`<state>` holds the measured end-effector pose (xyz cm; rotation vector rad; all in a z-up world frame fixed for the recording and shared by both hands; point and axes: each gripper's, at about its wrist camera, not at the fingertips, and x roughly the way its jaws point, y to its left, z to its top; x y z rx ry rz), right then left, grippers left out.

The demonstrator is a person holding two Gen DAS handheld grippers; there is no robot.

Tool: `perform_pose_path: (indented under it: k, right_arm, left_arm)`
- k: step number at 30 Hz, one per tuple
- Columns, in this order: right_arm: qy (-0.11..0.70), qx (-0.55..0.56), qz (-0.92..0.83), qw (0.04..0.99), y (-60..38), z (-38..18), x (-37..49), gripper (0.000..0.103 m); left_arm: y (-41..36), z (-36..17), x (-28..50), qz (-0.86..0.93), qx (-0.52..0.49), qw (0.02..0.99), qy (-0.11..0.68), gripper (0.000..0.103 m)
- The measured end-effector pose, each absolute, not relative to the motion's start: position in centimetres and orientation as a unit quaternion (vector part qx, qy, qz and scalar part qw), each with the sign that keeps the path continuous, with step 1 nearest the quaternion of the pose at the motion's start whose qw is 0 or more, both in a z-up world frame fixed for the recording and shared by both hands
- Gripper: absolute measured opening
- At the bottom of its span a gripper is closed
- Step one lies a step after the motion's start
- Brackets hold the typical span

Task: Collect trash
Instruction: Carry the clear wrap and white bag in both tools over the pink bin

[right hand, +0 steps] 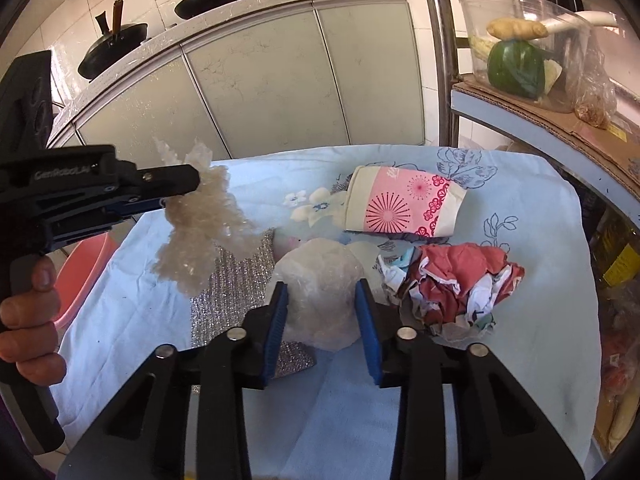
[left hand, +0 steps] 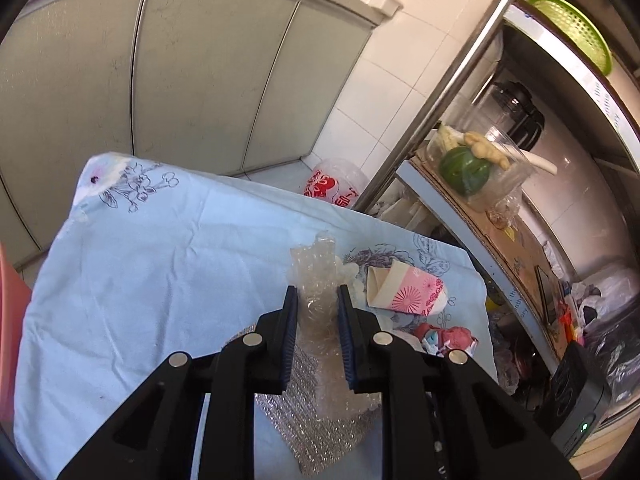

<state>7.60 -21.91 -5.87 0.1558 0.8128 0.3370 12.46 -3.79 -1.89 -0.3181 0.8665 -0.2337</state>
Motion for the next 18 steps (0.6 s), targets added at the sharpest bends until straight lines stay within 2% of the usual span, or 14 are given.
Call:
perform_pose_path:
  k: [18]
  right_arm:
    - [0.349,0.060,0.199,0.914,-18.7,-1.0,2.7,0.027]
  left_arm:
    - [0.7,1.8,4.0,-0.066,-0.130,0.922,0.359,0.018]
